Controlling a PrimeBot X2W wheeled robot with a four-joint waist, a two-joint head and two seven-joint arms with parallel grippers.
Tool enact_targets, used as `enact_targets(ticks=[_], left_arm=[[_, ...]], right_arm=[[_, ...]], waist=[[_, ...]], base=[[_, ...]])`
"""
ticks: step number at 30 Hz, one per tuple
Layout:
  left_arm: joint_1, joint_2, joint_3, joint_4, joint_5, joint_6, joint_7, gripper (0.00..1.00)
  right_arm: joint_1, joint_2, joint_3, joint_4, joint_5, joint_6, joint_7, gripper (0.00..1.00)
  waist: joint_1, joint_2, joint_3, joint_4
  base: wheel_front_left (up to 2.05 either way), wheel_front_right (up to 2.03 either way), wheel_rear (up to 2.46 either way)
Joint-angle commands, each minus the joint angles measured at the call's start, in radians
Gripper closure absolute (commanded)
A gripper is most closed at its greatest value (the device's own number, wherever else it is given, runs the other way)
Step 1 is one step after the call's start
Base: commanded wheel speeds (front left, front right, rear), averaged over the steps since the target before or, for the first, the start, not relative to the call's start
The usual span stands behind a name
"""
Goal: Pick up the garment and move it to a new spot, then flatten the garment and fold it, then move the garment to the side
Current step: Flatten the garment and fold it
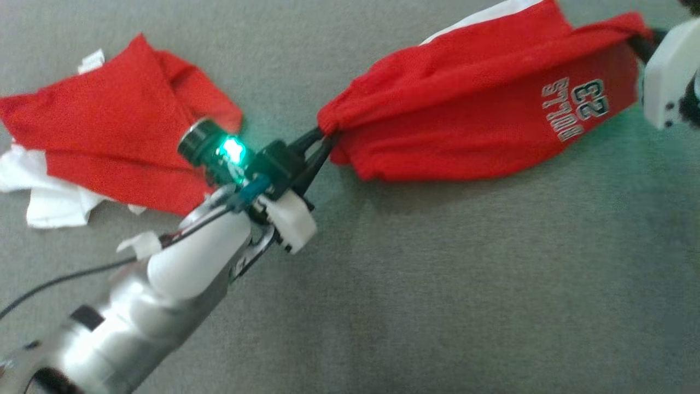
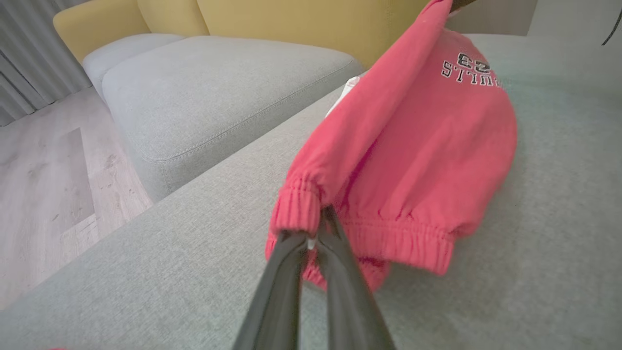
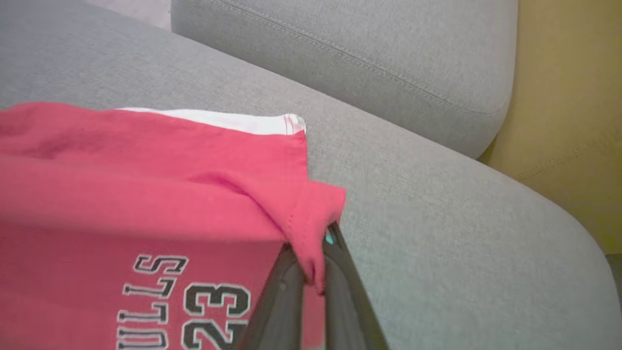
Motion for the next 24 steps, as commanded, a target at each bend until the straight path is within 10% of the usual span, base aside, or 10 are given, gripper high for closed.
enact_targets(ticks=[1,17,18,19,21,24], left_arm=[[-0.07,0.006,0.04,0.014,0.016,-0.006,-0.012,1.0],[-0.203,-0.099,0.019,0.22,0.046,-0.039,-0.085,1.0],[-0.207,-0.103,0.018,0.228,0.046,-0.039,-0.088,1.0],[-0.21,-0.107,0.018,0.237,0.046,-0.036,-0.09,0.75],[-0.216,-0.113,0.019,0.25,0.048,-0.028,-0.098,0.0],[-0.219,-0.118,0.025,0.269,0.049,-0.012,-0.113,0.0]], right_arm=[[-0.036,-0.005,-0.02,0.017,-0.017,-0.001,-0.02,1.0],[-0.187,0.048,0.033,0.209,-0.061,-0.001,-0.132,1.0],[-0.194,0.049,0.038,0.217,-0.069,-0.001,-0.149,0.36],[-0.198,0.051,0.037,0.233,-0.069,-0.001,-0.156,0.0],[-0.21,0.055,0.035,0.259,-0.084,-0.001,-0.191,0.0],[-0.218,0.074,0.018,0.302,-0.094,-0.001,-0.252,0.0]], waist=[[-0.0003,0.0,0.059,0.044],[-0.0003,0.0,0.148,0.081],[-0.0003,0.0,0.15,0.082],[-0.0003,0.0,0.152,0.083],[-0.0003,0.0,0.155,0.083],[-0.0003,0.0,0.149,0.08]], base=[[0.0,0.0,0.0],[0.0,0.0,0.0],[0.0,0.0,0.0],[0.0,0.0,0.0],[0.0,0.0,0.0],[0.0,0.0,0.0]])
